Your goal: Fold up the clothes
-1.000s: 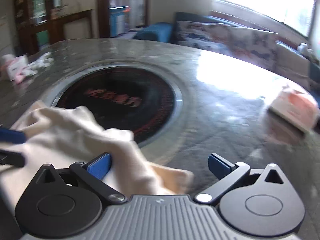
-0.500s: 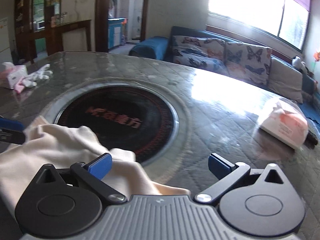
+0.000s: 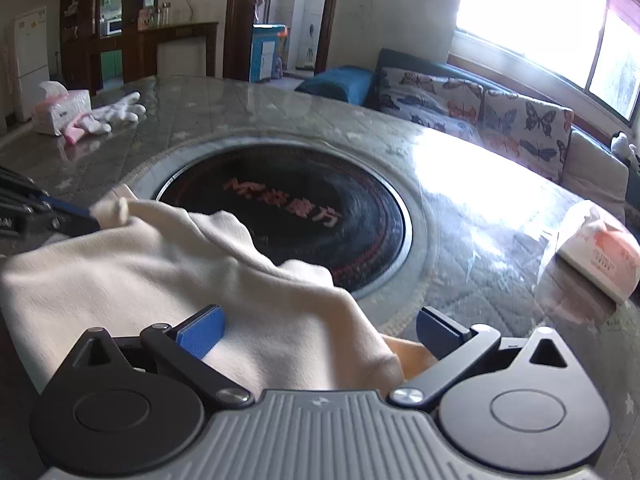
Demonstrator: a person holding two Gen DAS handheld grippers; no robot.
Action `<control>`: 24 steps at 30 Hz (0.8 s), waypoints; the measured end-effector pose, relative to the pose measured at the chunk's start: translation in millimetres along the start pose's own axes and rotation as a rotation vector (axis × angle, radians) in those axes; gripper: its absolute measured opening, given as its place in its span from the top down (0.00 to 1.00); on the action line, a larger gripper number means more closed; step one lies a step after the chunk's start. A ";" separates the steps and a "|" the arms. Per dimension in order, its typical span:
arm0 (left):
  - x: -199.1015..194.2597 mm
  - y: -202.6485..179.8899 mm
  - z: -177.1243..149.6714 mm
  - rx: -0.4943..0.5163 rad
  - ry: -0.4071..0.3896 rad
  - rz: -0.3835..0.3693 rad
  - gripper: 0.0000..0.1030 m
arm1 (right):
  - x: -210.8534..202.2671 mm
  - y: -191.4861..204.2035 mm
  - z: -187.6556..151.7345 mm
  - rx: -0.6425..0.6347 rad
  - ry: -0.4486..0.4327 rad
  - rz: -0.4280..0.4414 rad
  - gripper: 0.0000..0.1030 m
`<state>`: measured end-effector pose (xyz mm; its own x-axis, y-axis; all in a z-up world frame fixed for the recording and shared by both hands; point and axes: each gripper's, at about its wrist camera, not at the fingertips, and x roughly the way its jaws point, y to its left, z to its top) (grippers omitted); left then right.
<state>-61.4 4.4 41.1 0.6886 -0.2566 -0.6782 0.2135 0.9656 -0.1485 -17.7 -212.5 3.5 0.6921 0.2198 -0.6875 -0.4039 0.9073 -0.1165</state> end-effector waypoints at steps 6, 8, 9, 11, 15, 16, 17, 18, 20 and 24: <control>-4.4 -4.7 6.2 0.057 -0.039 0.046 0.95 | 0.9 -2.2 -2.1 0.009 0.010 -0.012 0.00; -2.1 -3.8 7.2 0.071 -0.034 0.054 0.95 | 1.2 -1.6 -2.9 0.004 0.009 -0.015 0.00; 0.8 -3.0 6.0 0.080 -0.026 0.063 0.95 | 1.3 -1.3 -3.2 0.002 0.009 -0.017 0.00; 6.4 -2.7 2.3 0.096 -0.010 0.077 0.95 | 1.4 -0.8 -3.7 -0.003 0.009 -0.021 0.00; 3.6 -0.8 -0.3 0.092 -0.024 0.067 0.89 | -0.2 -1.7 0.2 -0.003 0.022 -0.024 0.00; 1.9 0.5 0.5 0.081 -0.030 0.065 0.89 | -1.3 -2.4 1.7 -0.001 0.025 -0.024 0.00; -0.6 1.6 1.9 0.069 -0.038 0.067 0.85 | -2.6 -3.2 3.3 0.001 0.026 -0.026 0.00; -3.6 2.3 3.7 0.059 -0.050 0.062 0.82 | -4.7 -4.3 5.6 0.007 0.023 -0.029 0.00; -10.1 2.9 8.3 0.033 -0.070 0.032 0.80 | -8.8 -7.4 11.2 0.026 0.011 -0.044 0.00; -16.4 -5.9 14.9 0.018 -0.085 -0.064 0.80 | -6.6 -10.7 19.8 0.050 0.019 -0.097 0.00</control>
<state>-63.6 2.2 63.8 0.7293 -0.3213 -0.6041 0.2711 0.9463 -0.1759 -6.1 -216.5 23.5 0.7145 0.1237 -0.6886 -0.3053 0.9407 -0.1478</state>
